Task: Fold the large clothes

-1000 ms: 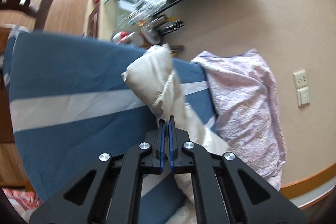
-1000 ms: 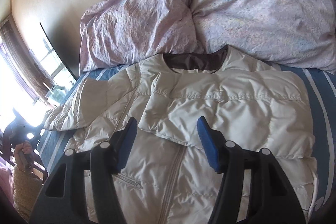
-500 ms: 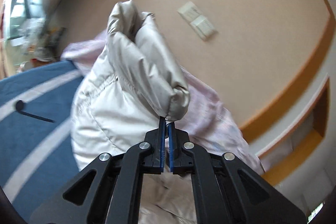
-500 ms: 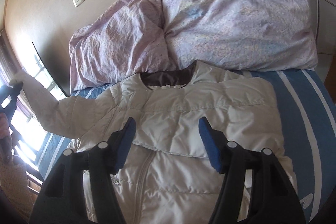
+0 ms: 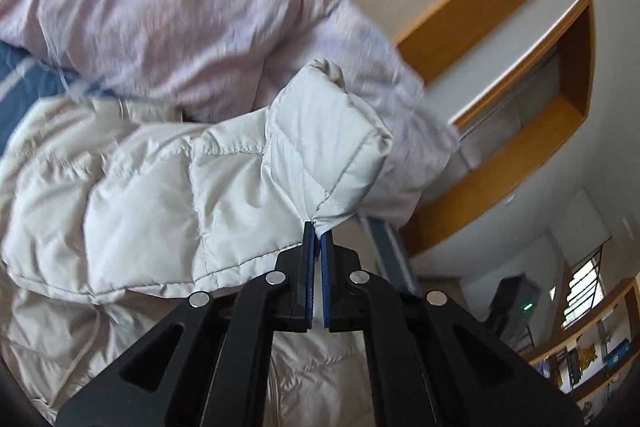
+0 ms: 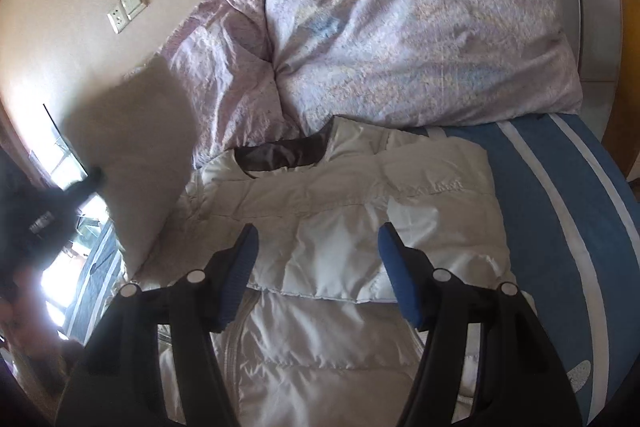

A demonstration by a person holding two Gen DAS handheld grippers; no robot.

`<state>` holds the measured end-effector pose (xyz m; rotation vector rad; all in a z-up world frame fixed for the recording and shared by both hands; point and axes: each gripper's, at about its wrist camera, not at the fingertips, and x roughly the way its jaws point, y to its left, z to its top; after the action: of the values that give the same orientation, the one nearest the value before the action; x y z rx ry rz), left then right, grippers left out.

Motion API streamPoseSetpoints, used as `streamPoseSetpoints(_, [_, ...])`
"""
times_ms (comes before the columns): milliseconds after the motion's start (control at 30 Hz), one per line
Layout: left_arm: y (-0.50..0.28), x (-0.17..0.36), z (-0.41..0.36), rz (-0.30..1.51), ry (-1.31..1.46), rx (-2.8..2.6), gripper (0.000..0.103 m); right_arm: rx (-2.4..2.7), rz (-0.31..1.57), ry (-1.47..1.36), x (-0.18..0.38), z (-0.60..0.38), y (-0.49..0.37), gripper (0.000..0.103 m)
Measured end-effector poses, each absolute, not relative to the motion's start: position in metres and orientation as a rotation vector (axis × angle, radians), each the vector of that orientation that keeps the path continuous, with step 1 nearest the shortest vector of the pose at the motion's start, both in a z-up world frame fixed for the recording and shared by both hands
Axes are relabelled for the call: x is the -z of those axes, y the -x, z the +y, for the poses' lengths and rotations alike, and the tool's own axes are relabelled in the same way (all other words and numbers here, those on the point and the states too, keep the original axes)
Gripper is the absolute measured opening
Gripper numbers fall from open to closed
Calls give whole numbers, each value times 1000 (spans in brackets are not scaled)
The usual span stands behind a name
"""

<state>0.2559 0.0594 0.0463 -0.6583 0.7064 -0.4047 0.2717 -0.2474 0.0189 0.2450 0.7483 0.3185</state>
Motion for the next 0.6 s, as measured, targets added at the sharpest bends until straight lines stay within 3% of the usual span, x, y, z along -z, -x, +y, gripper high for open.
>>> streamPoseSetpoints(200, [-272,1,28,904,582,405,6,-326,781,-277,-10,-250,-282,63])
streamPoseSetpoints(233, [-273,6,28,933,583,413,15,-337,791,-294,-9,-251,-284,63])
streamPoseSetpoints(267, [-273,9,32,950,601,424,37,-346,798,-307,-8,-251,-286,63])
streamPoseSetpoints(333, [-265,6,46,924,624,429,69,-371,816,-342,-7,-251,-290,63])
streamPoseSetpoints(467, [-230,-23,84,820,583,404,86,-437,887,-424,3,-245,-302,63])
streamPoseSetpoints(600, [-197,-32,133,725,521,256,92,-455,969,-455,20,-233,-317,52])
